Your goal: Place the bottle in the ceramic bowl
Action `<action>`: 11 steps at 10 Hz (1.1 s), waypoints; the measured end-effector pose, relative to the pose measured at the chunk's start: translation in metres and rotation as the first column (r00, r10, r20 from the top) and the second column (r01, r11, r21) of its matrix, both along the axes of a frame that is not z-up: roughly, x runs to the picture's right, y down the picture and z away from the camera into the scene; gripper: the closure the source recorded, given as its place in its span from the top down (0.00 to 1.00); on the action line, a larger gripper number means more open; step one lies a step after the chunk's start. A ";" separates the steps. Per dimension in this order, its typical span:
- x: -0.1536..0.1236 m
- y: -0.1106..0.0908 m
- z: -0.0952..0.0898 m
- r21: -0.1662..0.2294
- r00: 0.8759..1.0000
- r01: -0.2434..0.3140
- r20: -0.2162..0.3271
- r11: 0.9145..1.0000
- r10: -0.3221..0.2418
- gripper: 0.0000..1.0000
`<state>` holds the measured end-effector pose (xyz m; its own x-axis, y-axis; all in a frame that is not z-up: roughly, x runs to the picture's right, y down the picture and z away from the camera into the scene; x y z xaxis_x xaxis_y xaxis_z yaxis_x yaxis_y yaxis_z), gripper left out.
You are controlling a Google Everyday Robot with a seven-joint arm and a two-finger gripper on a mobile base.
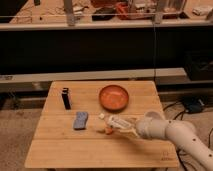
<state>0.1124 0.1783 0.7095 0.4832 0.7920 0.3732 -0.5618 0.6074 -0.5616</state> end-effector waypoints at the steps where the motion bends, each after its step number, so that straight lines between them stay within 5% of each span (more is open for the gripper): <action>1: 0.006 -0.003 0.006 -0.011 1.000 -0.021 -0.007 1.000 0.021 0.00; 5: 0.020 -0.019 0.019 -0.013 0.996 -0.081 -0.032 0.997 0.081 0.00; 11: 0.030 -0.091 0.040 -0.020 0.991 -0.088 -0.108 0.996 0.085 0.00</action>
<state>0.1419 0.0874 0.7499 0.4486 0.8408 0.3031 -0.6690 0.5408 -0.5099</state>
